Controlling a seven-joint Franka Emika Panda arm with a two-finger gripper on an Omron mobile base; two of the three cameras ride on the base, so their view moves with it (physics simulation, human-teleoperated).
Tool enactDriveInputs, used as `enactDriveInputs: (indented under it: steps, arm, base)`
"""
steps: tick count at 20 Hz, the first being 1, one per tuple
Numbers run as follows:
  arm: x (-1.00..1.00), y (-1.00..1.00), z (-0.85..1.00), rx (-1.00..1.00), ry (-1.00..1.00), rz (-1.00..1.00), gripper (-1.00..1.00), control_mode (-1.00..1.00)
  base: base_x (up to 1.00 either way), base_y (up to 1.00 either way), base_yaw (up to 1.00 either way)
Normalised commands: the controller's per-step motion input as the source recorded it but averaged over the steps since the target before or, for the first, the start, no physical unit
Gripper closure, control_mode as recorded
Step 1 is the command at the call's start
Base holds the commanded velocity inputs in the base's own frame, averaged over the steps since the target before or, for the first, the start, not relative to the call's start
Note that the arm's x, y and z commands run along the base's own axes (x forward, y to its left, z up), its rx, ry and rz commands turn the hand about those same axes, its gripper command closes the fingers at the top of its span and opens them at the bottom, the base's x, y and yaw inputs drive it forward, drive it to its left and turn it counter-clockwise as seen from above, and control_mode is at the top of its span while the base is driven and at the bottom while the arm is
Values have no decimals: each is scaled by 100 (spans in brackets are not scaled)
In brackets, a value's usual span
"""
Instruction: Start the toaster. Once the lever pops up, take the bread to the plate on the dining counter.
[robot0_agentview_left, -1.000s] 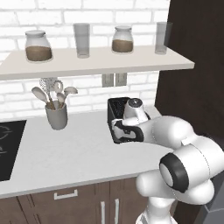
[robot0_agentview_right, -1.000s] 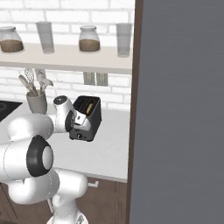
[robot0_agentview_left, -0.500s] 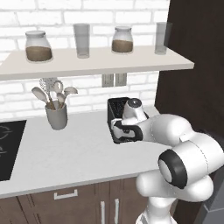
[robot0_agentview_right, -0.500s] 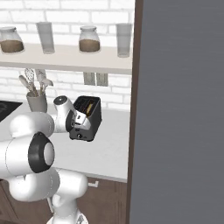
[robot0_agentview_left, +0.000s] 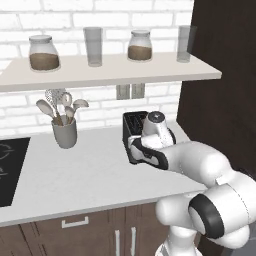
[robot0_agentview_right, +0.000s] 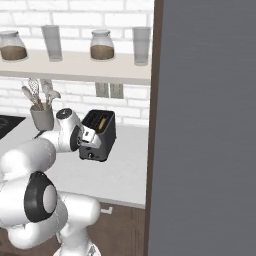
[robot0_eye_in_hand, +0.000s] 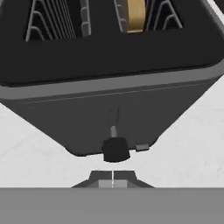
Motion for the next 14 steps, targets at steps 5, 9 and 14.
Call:
enactDriveInputs:
  steps: [5,9,14]
  arm:
    - [-38,-4,97,-1,0,0,100,-100]
    - [-21,-15,94,-6,0,0,100,-100]
    - [-6,-8,23,-13,-15,0,100,-100]
  base:
    - [0,0,0]
    - [0,0,0]
    - [0,0,0]
